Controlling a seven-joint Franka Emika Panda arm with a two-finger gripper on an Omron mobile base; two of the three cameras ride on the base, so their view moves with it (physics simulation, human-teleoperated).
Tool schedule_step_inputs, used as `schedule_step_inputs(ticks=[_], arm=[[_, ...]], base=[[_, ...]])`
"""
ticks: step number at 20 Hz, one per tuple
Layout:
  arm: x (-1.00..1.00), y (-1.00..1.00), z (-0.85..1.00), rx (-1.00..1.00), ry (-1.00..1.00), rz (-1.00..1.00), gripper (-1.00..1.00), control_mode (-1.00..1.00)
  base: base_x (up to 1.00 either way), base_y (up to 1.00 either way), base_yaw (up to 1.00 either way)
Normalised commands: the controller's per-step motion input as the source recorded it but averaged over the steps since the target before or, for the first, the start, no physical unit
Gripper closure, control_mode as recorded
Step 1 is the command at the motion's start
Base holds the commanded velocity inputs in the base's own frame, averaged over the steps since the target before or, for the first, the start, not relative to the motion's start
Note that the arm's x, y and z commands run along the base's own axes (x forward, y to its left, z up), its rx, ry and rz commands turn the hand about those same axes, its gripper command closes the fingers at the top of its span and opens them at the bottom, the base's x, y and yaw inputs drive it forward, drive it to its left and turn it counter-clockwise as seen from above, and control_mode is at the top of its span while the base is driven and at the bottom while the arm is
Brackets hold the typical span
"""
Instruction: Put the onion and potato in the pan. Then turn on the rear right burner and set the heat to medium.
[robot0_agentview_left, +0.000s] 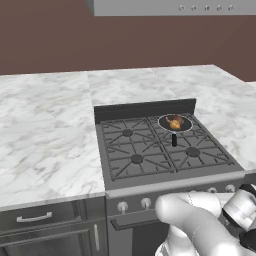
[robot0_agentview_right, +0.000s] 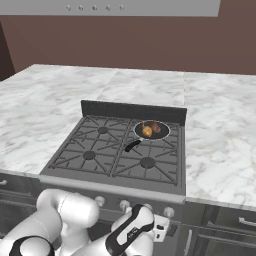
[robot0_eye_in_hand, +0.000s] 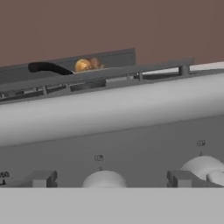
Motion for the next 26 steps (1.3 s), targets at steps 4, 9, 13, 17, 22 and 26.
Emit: schedule_step_inputs(ticks=[4, 9, 13, 17, 22, 26], arm=[[0.0, 0.11, -0.12, 0.0, 0.0, 0.0, -1.0, -1.0], [0.0, 0.2, -0.12, 0.0, 0.0, 0.0, -1.0, -1.0], [0.01, 0.1, -0.02, 0.0, 0.0, 0.0, -1.0, -1.0], [0.06, 0.0, -0.01, 0.0, 0.0, 0.0, -1.0, -1.0], [0.0, -0.01, -0.1, 0.0, 0.0, 0.0, -1.0, -1.0], [0.0, 0.0, -0.16, 0.0, 0.0, 0.0, -1.0, -1.0]], base=[[0.0, 0.0, 0.0], [0.0, 0.0, 0.0], [0.0, 0.0, 0.0], [0.0, 0.0, 0.0], [0.0, 0.0, 0.0], [0.0, 0.0, 0.0]])
